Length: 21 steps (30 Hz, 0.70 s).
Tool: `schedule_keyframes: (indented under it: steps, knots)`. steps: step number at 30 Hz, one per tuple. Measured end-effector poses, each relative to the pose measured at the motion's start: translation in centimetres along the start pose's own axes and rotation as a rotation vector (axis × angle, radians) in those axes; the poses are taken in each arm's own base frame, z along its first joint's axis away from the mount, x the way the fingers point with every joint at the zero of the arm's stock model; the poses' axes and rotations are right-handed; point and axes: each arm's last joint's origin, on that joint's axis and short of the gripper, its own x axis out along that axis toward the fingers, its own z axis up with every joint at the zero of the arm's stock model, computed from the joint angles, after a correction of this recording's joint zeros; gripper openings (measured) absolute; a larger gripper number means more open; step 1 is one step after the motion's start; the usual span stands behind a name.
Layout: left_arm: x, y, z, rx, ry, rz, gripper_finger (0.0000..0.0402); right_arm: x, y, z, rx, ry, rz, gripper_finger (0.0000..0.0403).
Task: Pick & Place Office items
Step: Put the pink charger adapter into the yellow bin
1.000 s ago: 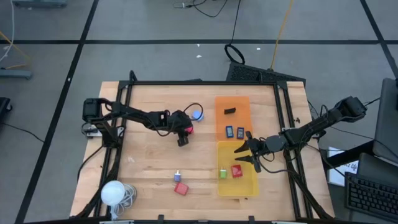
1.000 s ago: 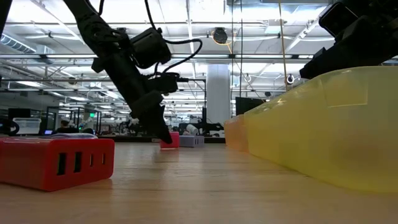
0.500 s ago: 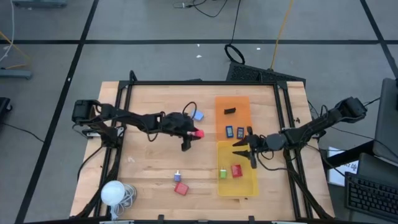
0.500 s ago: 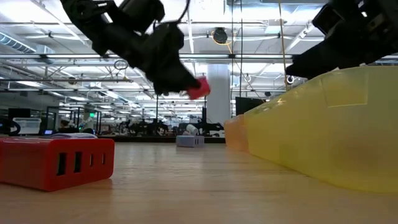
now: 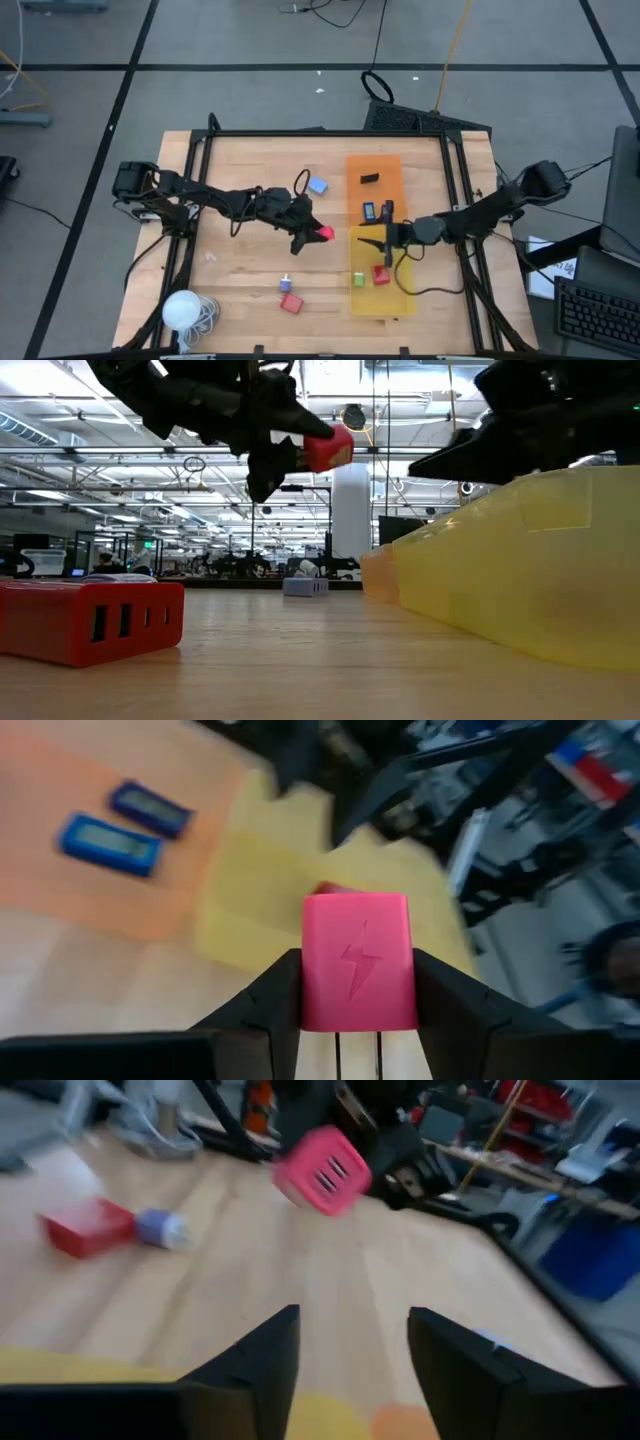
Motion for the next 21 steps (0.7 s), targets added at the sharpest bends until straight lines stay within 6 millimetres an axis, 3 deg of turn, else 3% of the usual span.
schedule_keyframes:
  steps: [6,11,18,21]
  knots:
    - [0.3,-1.3,-0.6,-0.017,0.021,-0.047,0.0165,3.7,1.0,1.4,-0.211,0.024,-0.078,0.025]
    - [0.4,-1.9,-0.9,-0.018,0.029,-0.061,0.0163,5.9,1.9,2.9,-0.296,-0.038,-0.018,0.029]
    - [0.4,-1.9,-0.9,-0.039,0.027,-0.063,0.0152,7.6,2.8,4.0,-0.308,-0.113,0.106,0.0285]
    - [0.4,-2.1,-0.9,-0.035,0.023,-0.071,0.0165,8.0,3.0,4.1,-0.307,-0.124,0.121,0.0276]
